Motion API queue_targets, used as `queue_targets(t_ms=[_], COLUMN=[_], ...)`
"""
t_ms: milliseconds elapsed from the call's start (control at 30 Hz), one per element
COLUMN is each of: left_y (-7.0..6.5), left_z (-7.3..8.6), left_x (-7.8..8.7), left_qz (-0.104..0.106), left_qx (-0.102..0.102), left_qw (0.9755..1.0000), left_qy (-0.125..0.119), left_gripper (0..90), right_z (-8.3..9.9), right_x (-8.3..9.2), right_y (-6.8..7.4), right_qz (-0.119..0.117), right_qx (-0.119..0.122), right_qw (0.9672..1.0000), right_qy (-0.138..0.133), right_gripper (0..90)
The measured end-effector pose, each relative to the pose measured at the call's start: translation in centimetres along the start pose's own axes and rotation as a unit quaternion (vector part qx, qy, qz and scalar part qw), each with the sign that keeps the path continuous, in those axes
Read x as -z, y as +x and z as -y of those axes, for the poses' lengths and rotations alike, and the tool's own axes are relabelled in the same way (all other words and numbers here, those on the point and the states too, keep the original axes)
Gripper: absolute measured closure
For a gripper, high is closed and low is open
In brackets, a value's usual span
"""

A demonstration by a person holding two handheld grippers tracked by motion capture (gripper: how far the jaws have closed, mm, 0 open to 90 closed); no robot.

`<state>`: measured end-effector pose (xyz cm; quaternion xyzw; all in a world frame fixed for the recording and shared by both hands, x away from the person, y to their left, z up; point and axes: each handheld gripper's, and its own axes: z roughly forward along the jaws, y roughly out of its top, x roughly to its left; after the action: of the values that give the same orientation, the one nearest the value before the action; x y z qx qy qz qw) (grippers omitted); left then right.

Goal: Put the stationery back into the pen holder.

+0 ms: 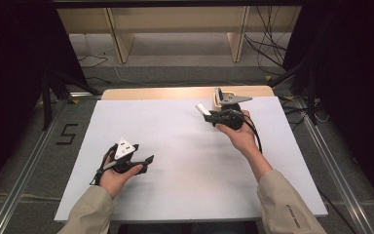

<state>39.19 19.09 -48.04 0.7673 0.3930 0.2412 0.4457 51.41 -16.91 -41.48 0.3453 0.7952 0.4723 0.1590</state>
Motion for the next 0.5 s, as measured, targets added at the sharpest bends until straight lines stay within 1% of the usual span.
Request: queue_targets(t_ms=[500], left_y=[0.01], left_z=[0.0], left_x=[0.02], left_qz=[-0.001], left_qx=[0.001], left_qw=[1.0], left_qy=[-0.001], left_gripper=[25.8], right_z=[-0.06], right_x=[0.17], right_y=[-0.15], right_qz=[0.004], right_qx=[0.0], right_qw=[1.0], right_qy=[-0.002], right_gripper=[70.5])
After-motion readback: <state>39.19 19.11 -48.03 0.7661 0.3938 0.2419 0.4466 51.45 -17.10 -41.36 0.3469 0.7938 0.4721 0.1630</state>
